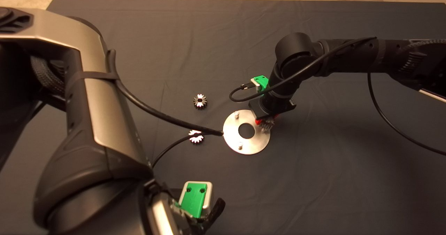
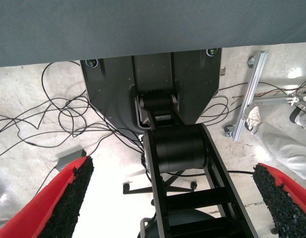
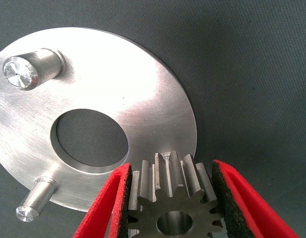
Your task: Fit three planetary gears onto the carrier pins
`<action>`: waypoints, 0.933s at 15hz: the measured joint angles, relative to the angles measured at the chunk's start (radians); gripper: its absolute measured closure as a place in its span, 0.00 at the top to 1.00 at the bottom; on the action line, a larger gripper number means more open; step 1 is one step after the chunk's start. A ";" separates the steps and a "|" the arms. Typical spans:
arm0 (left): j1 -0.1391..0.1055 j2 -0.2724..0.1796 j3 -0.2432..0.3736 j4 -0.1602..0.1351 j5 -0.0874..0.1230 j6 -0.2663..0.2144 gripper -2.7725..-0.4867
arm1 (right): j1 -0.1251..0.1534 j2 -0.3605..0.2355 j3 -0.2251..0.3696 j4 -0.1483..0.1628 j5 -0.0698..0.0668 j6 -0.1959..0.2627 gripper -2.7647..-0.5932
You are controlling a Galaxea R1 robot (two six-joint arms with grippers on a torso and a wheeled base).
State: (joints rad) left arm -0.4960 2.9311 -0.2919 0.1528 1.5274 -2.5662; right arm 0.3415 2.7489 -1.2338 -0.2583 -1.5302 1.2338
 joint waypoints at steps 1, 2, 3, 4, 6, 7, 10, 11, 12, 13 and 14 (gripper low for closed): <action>0.000 0.000 0.000 0.000 0.000 0.000 0.81 | 0.000 0.000 0.000 0.000 0.000 0.000 0.21; 0.000 0.000 0.000 0.000 0.000 0.000 0.81 | 0.000 0.000 0.000 0.000 0.000 0.000 0.21; 0.000 0.000 0.000 0.000 0.000 0.000 0.81 | 0.000 0.000 0.000 0.001 0.000 0.000 0.21; 0.000 0.000 0.000 0.000 0.000 0.000 0.81 | 0.000 0.000 0.001 0.003 0.000 0.000 0.21; 0.000 0.000 0.000 0.000 0.000 0.000 0.81 | 0.000 0.000 0.001 0.005 0.000 0.000 0.21; 0.000 0.000 0.000 0.000 0.000 0.000 0.81 | 0.000 0.000 0.001 0.006 0.000 0.000 0.21; 0.000 0.000 0.000 0.000 0.000 0.000 0.81 | 0.000 0.000 0.003 0.013 0.000 0.000 0.21; 0.000 0.000 0.000 0.000 0.000 0.000 0.81 | -0.001 0.000 0.004 0.014 0.000 0.000 0.21; 0.000 0.000 0.000 0.000 0.000 0.000 0.81 | -0.001 0.000 0.004 0.016 0.000 -0.001 0.21; 0.000 0.000 0.000 0.000 0.000 0.000 0.81 | -0.001 0.000 0.005 0.017 0.000 -0.002 0.21; 0.000 0.000 0.000 0.000 0.000 0.000 0.81 | -0.001 0.000 0.005 0.019 -0.001 -0.002 0.21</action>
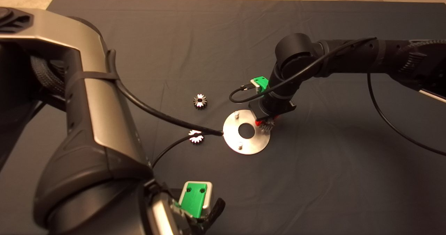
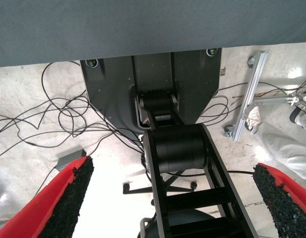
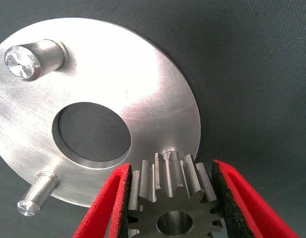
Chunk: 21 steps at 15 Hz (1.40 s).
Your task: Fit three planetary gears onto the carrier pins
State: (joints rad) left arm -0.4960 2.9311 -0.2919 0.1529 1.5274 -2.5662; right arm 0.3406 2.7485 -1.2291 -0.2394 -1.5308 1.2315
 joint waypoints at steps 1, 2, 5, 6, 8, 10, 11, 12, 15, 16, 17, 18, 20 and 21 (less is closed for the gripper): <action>0.000 0.000 0.000 0.000 0.000 0.000 0.81 | 0.000 0.000 0.000 0.002 0.000 0.000 0.21; 0.000 0.000 0.000 0.000 0.000 0.000 0.81 | 0.000 0.000 0.000 0.002 0.000 0.000 0.21; 0.000 0.000 0.000 0.000 0.000 0.000 0.81 | 0.000 0.000 0.000 0.004 0.000 -0.001 0.21; 0.000 0.000 0.000 0.000 0.000 0.000 0.81 | 0.000 0.000 0.000 0.005 0.000 -0.001 0.21; 0.000 0.000 0.000 0.000 0.000 0.000 0.81 | 0.000 0.000 0.000 0.011 0.000 -0.001 0.21; 0.000 0.000 0.000 0.000 0.000 0.000 0.81 | -0.003 0.000 0.000 0.031 -0.002 -0.001 0.21; 0.000 0.000 0.000 0.000 0.000 0.000 0.81 | -0.003 0.000 0.000 0.037 -0.002 -0.001 0.21; 0.000 0.000 0.000 0.000 0.000 0.000 0.81 | -0.003 0.000 0.000 0.039 -0.002 -0.001 0.21; 0.000 0.000 0.000 0.000 0.000 0.000 0.81 | -0.003 0.000 0.000 0.044 -0.002 -0.001 0.21; 0.000 0.000 0.000 0.000 0.000 0.000 0.81 | -0.003 0.000 0.000 0.046 -0.002 -0.001 0.21; 0.000 0.000 0.000 0.000 0.000 0.000 0.81 | -0.004 0.000 0.000 0.046 -0.002 -0.001 0.21; 0.000 0.000 0.000 0.000 0.000 0.000 0.81 | -0.004 0.000 0.000 0.046 -0.002 -0.001 0.21; 0.000 0.000 0.000 0.000 0.000 0.000 0.81 | -0.004 -0.001 0.000 0.047 -0.002 -0.003 0.21; 0.000 0.000 0.000 0.000 0.000 0.000 0.81 | -0.004 -0.001 0.000 0.047 -0.002 -0.005 0.21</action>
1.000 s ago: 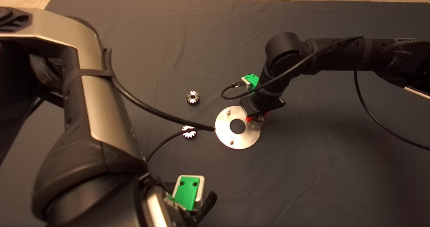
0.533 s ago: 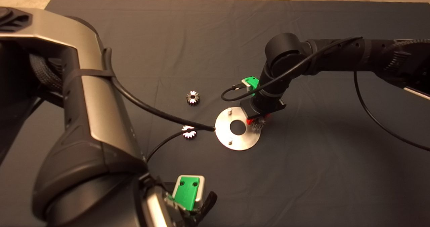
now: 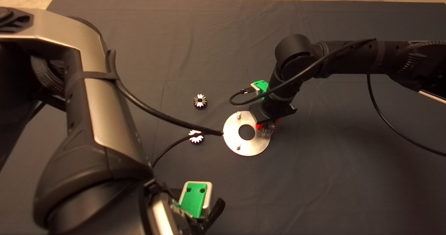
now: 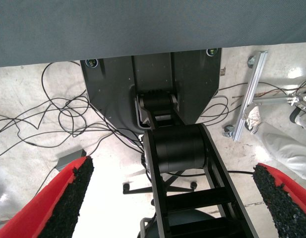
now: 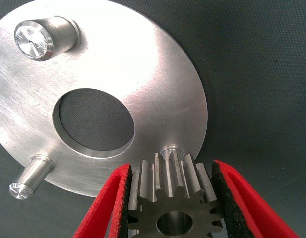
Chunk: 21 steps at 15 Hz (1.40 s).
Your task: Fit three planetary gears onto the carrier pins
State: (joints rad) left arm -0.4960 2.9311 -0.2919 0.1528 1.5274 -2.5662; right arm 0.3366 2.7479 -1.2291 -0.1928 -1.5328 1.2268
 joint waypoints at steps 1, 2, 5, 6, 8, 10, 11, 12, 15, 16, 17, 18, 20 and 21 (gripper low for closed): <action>0.000 0.000 0.000 0.000 0.000 0.000 0.81 | 0.000 0.000 0.000 0.000 0.000 -0.002 0.21; 0.000 0.000 0.000 0.000 0.000 0.000 0.81 | 0.000 0.000 0.000 0.000 0.000 -0.004 0.21; 0.000 0.000 0.000 0.000 0.000 0.000 0.81 | 0.000 0.000 0.000 0.000 0.000 -0.007 0.21; 0.000 0.000 0.000 0.000 0.000 0.000 0.81 | 0.000 0.000 0.000 0.000 0.000 -0.007 0.21; 0.000 0.000 0.000 0.000 0.000 0.000 0.81 | 0.000 -0.003 0.000 0.003 0.003 -0.007 0.22; 0.000 0.000 0.000 0.000 0.000 0.000 0.81 | 0.001 -0.005 0.000 0.004 0.006 -0.007 0.22; 0.000 0.000 0.000 0.000 0.000 0.000 0.81 | 0.001 -0.006 0.000 0.004 0.006 -0.007 0.22; 0.000 0.000 0.000 0.000 0.000 0.000 0.81 | 0.001 -0.006 0.000 0.004 0.006 -0.008 0.23; 0.000 0.000 0.000 0.000 0.000 0.000 0.81 | 0.001 -0.006 0.000 0.005 0.006 -0.011 0.23; 0.000 0.000 0.000 0.000 0.000 0.000 0.81 | 0.001 -0.007 0.000 0.005 0.006 -0.011 0.23; 0.000 0.000 0.000 0.000 0.000 0.000 0.81 | 0.001 -0.008 0.000 0.006 0.007 -0.011 0.24; 0.000 0.000 0.000 0.000 0.000 0.000 0.81 | 0.001 -0.008 0.000 0.006 0.007 -0.011 0.26; 0.004 0.000 0.000 0.000 0.000 0.000 0.81 | -0.005 -0.009 0.000 0.010 0.001 -0.011 0.26; 0.006 0.000 0.000 0.000 0.000 0.000 0.81 | -0.007 -0.011 0.001 0.013 0.001 -0.014 0.26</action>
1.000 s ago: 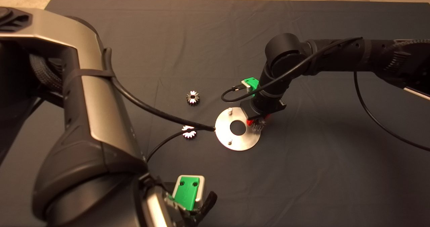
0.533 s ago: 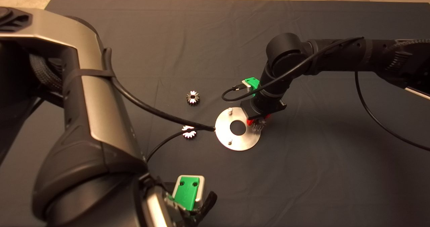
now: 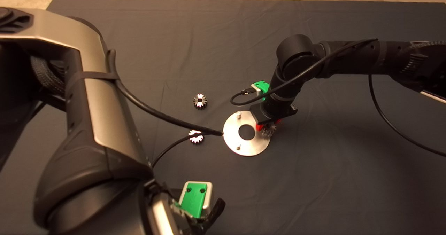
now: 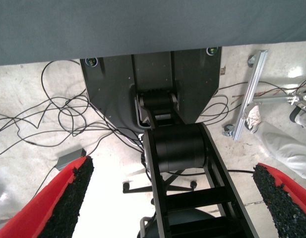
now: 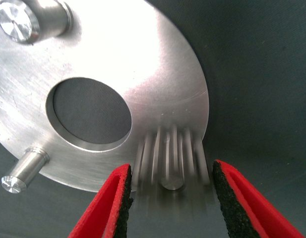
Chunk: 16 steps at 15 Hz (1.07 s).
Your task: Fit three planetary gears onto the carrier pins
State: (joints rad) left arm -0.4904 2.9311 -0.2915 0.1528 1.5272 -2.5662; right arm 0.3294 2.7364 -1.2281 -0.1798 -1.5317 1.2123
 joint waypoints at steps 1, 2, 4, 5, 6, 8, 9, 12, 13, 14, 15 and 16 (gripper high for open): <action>0.000 0.000 0.000 0.000 0.000 0.000 0.81 | 0.000 0.000 0.000 0.001 0.000 0.000 0.26; 0.000 0.000 0.000 0.000 0.000 0.000 0.81 | 0.000 0.000 0.000 0.001 0.000 0.000 0.27; 0.000 0.000 0.000 0.000 0.000 0.000 0.81 | 0.000 0.000 0.000 0.001 0.001 -0.002 0.32; 0.000 0.000 0.000 0.000 0.000 0.000 0.81 | 0.000 0.000 0.000 0.002 0.001 -0.004 0.32; 0.000 0.000 0.000 0.000 0.000 0.000 0.81 | 0.000 0.000 0.000 0.002 0.001 -0.004 0.35; 0.007 0.000 0.000 0.000 0.000 0.000 0.81 | 0.001 0.000 0.001 0.002 0.001 -0.004 0.39; 0.009 0.000 0.000 0.000 0.000 0.000 0.81 | 0.002 0.000 0.002 0.002 0.001 -0.004 0.43; 0.010 0.000 0.000 0.000 0.001 0.000 0.81 | 0.037 0.001 0.019 0.025 0.001 -0.004 0.48; 0.010 0.000 0.000 0.000 0.000 0.000 0.81 | 0.057 0.001 0.031 0.039 0.001 -0.007 0.53; 0.011 0.000 0.000 0.000 0.000 0.000 0.81 | 0.079 0.001 0.040 0.054 0.001 -0.008 0.53; 0.010 0.000 0.000 0.000 0.000 0.000 0.81 | 0.102 0.000 0.046 0.067 0.001 -0.008 0.53; 0.011 0.000 0.000 0.000 0.000 0.000 0.81 | 0.131 -0.007 0.054 0.080 0.002 -0.008 0.58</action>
State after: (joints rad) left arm -0.4796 2.9311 -0.2919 0.1530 1.5274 -2.5662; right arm 0.4600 2.7293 -1.1740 -0.0999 -1.5299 1.2040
